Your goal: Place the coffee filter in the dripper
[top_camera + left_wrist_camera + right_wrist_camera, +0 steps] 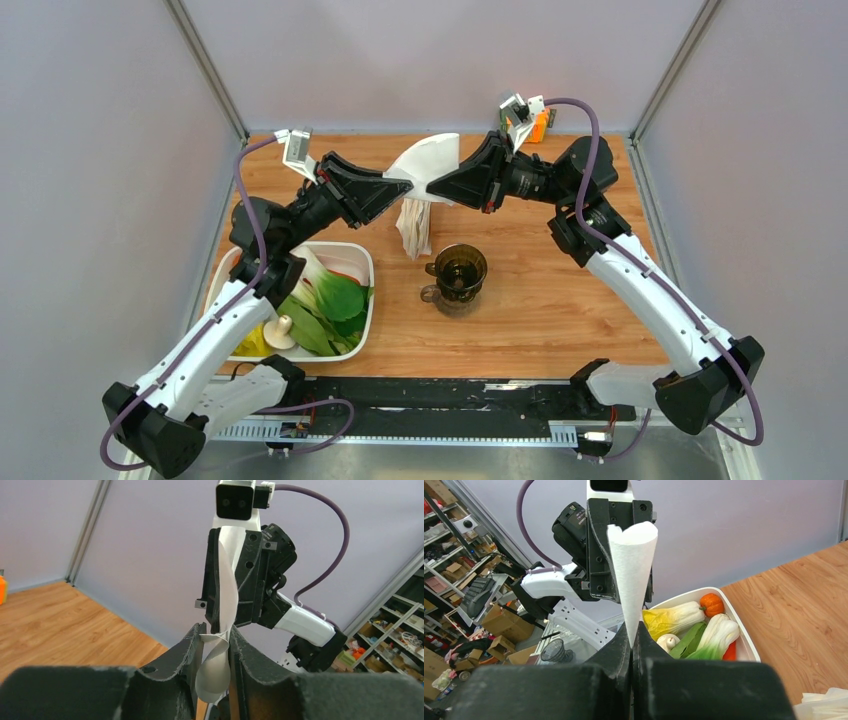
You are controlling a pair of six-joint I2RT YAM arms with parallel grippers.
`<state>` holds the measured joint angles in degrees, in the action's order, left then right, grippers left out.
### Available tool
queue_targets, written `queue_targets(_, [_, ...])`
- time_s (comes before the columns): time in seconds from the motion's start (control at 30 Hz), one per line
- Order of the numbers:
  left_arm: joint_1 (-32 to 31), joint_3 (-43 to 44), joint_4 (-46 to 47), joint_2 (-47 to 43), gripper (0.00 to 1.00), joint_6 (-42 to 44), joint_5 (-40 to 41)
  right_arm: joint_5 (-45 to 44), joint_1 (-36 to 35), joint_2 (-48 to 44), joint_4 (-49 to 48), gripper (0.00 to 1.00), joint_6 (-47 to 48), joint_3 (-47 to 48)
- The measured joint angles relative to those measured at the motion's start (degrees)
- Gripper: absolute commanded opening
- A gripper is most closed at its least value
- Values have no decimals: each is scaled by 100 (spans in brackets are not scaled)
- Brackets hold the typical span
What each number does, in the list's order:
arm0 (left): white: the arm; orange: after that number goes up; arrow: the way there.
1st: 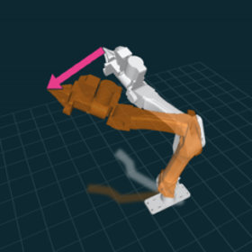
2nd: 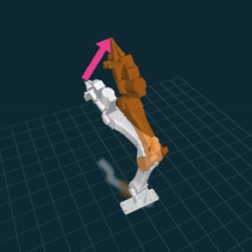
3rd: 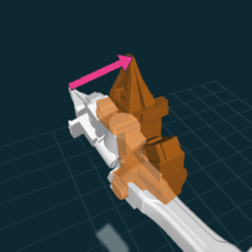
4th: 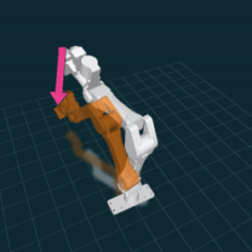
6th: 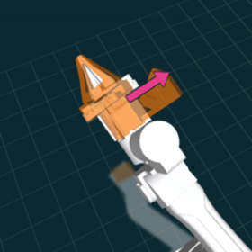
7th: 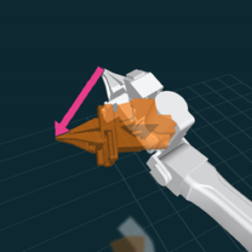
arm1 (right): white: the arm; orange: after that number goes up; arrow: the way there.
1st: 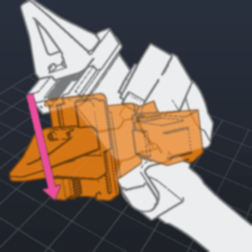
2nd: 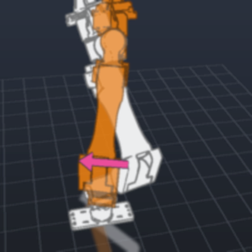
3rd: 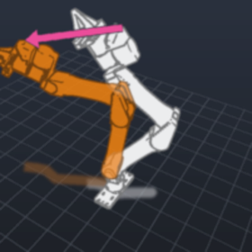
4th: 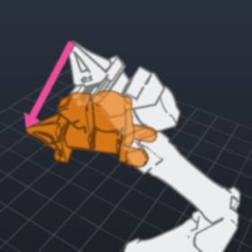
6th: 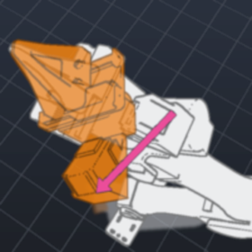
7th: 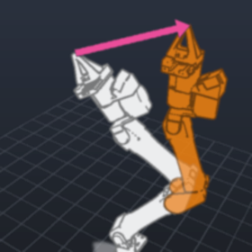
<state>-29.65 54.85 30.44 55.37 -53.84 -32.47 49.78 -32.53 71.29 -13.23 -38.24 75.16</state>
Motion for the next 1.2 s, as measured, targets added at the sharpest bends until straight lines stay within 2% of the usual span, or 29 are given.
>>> queue_targets(0.13, [15,-11,-48,-46,7,7,7,15,20,0,2,0,-50,0])
queue_targets(0.23, [66,-37,-94,-103,1,13,-26,61,26,0,4,0,-72,-9])
queue_targets(0.27, [87,-44,-107,-109,0,0,-50,85,26,0,9,9,-72,-13])
queue_targets(0.3, [96,-48,-109,-109,0,-9,-68,98,26,0,11,24,-70,-13])
queue_targets(0.33, [105,-50,-114,-109,0,-11,-92,131,26,0,22,44,-72,-15])
queue_targets(0.37, [122,-55,-107,-109,0,-13,-98,162,39,0,39,59,-90,-22])
queue_targets(0.4, [151,-55,-92,-116,0,-17,-101,210,57,0,55,66,-79,-22])
queue_targets(0.47, [186,-55,-70,-120,0,-31,-114,299,81,0,122,68,48,-24])
queue_targets(0.53, [203,-55,-63,-120,0,-33,-140,378,92,0,289,67,278,-24])
queue_targets(0.63, [203,-55,-59,-118,0,-37,-179,439,92,0,568,59,619,-24])
queue_targets(0.8, [203,-52,-59,-70,2,-101,-254,487,92,0,837,18,1060,-24])
queue_targets(0.87, [203,-46,-70,-31,11,-116,-299,485,92,0,896,2,1209,-22])
queue_targets(0.9, [203,-39,-92,-13,25,-118,-313,487,92,0,933,0,1270,-22])
queue_targets(0.93, [203,-33,-122,2,32,-116,-328,487,92,0,962,0,1331,-22])
queue_targets(0.97, [205,-20,-190,9,43,-116,-341,483,92,0,1005,0,1399,-22])
queue_targets(1.1, [205,72,-516,4,58,59,-402,470,92,-2,1106,0,1617,-22])
queue_targets(1.2, [199,79,-575,0,60,111,-531,459,92,-9,1154,0,1676,-20])
